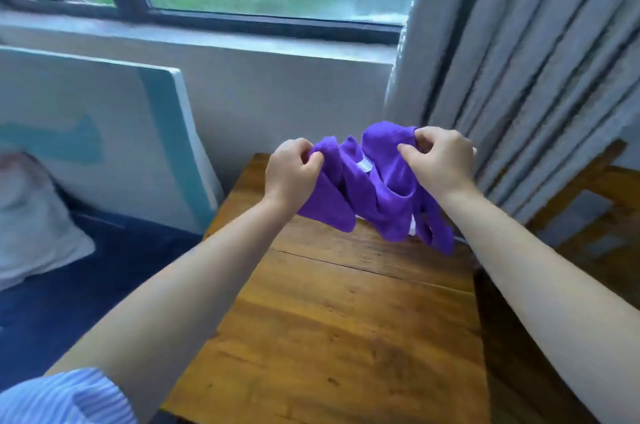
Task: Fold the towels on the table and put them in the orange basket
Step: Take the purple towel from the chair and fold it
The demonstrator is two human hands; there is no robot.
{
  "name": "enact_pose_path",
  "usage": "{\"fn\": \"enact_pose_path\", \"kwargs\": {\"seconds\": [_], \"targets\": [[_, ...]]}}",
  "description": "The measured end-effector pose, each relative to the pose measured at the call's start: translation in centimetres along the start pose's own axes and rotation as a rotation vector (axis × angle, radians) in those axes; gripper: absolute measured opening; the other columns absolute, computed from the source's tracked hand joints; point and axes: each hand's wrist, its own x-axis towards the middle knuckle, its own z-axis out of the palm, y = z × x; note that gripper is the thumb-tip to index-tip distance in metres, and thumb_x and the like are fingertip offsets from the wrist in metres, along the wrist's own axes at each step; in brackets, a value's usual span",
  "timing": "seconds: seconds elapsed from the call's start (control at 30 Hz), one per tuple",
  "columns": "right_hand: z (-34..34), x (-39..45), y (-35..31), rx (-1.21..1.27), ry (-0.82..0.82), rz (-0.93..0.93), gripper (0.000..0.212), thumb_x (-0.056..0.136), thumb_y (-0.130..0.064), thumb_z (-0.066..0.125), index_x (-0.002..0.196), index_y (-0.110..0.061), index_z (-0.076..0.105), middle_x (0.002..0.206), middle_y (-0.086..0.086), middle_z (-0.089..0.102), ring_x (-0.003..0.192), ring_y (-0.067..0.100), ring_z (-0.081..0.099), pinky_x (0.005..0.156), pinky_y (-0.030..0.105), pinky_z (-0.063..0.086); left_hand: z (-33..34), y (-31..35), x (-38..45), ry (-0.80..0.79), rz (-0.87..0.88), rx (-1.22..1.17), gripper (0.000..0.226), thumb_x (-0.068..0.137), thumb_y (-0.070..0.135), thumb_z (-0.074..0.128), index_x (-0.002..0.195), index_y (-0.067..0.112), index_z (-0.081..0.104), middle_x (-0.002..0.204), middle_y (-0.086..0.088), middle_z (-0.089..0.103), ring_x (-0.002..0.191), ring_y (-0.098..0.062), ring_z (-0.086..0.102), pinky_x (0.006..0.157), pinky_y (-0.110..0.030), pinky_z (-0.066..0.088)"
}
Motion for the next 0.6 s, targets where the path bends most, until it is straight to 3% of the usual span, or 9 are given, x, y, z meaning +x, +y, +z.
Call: {"fn": "enact_pose_path", "kwargs": {"seconds": [0.07,0.23,0.33,0.43,0.53,0.6], "targets": [[3.0,-0.8,-3.3,0.069,0.013,0.007,0.016,0.081,-0.015,0.061,0.093,-0.009,0.068,0.094,0.012,0.071,0.101,0.031,0.06,0.096,0.041,0.041,-3.9,-3.4,0.1,0.066,0.027,0.047,0.029,0.087,0.02,0.049,0.089,-0.005,0.064,0.089,-0.013,0.052,0.087,-0.022,0.047,0.083,-0.027,0.036],[9.9,-3.9,-7.1,0.157,-0.053,0.038,0.012,0.081,-0.011,0.06,0.089,-0.003,0.064,0.083,0.01,0.063,0.082,0.023,0.055,0.087,0.04,0.045,-10.0,-11.3,-0.8,0.009,0.036,0.182,0.032,0.087,0.022,0.051,0.098,-0.004,0.065,0.108,-0.02,0.056,0.107,-0.031,0.049,0.089,-0.025,0.032],[13.7,-7.1,-6.5,0.138,-0.198,0.092,0.012,0.082,-0.008,0.058,0.089,0.001,0.062,0.083,0.008,0.056,0.082,0.019,0.049,0.072,0.026,0.037,-11.4,-16.0,-2.4,-0.137,0.002,0.21,0.042,0.082,0.031,0.044,0.097,-0.003,0.065,0.101,-0.019,0.061,0.1,-0.031,0.053,0.086,-0.032,0.037],[16.0,-11.2,-3.3,0.071,-0.322,0.23,0.003,0.08,-0.004,0.059,0.081,-0.002,0.061,0.08,0.008,0.054,0.08,0.021,0.048,0.071,0.026,0.033,-10.4,-20.0,-5.8,-0.289,-0.044,0.226,0.035,0.085,0.028,0.047,0.091,-0.002,0.065,0.094,-0.019,0.063,0.094,-0.033,0.055,0.081,-0.035,0.039],[17.7,-15.5,0.9,0.0,-0.481,0.429,0.027,0.078,0.0,0.061,0.059,-0.014,0.047,0.075,0.011,0.052,0.076,0.021,0.047,0.063,0.026,0.03,-8.3,-23.3,-10.5,-0.53,-0.055,0.333,0.048,0.074,0.035,0.036,0.091,0.0,0.064,0.096,-0.017,0.064,0.096,-0.031,0.056,0.08,-0.036,0.04],[18.2,-18.1,3.5,-0.061,-0.598,0.536,0.035,0.075,0.003,0.061,0.053,-0.017,0.042,0.071,0.012,0.051,0.074,0.021,0.046,0.055,0.028,0.028,-7.0,-25.0,-13.4,-0.755,-0.018,0.452,0.044,0.081,0.036,0.038,0.094,0.002,0.063,0.102,-0.015,0.064,0.102,-0.03,0.056,0.082,-0.035,0.039]]}}
